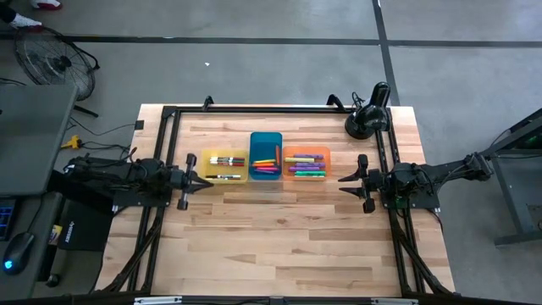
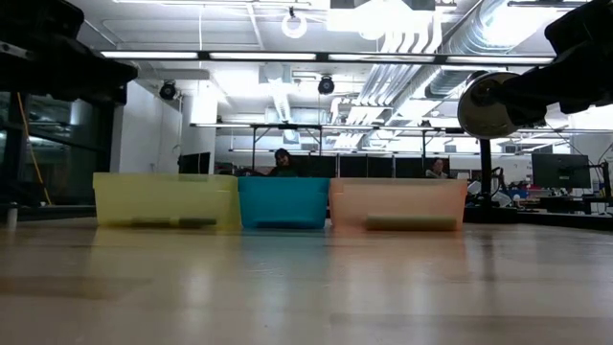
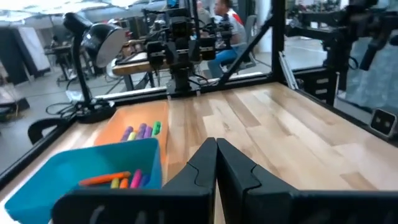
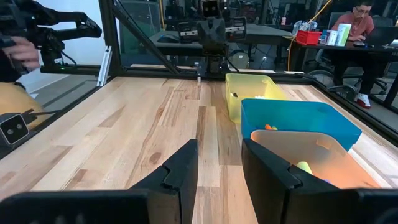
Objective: Pick & Place Markers
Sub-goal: Return to Home Position
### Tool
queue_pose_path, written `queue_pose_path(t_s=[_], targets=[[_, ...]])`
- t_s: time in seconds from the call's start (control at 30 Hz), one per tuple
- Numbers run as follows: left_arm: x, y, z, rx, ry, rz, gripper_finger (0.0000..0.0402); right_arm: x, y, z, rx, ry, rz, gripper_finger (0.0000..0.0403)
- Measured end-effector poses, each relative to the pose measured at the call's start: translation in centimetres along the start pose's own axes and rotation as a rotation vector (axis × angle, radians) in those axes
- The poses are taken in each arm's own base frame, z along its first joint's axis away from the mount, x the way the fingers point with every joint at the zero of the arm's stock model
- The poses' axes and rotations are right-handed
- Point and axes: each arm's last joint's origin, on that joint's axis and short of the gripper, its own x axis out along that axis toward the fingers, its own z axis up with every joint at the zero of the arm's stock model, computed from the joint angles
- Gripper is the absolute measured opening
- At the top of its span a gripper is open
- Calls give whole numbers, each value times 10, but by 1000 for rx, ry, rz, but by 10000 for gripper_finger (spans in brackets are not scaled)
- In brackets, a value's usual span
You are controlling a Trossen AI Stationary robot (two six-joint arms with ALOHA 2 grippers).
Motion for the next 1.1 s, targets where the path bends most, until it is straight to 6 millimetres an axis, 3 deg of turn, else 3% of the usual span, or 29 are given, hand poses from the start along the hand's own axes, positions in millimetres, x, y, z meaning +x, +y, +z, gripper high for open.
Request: queue_pose_path(t_s=[1.1], targets=[[0,0,0,-15,-5,-4,1,0,0,0,0,0,0,113]])
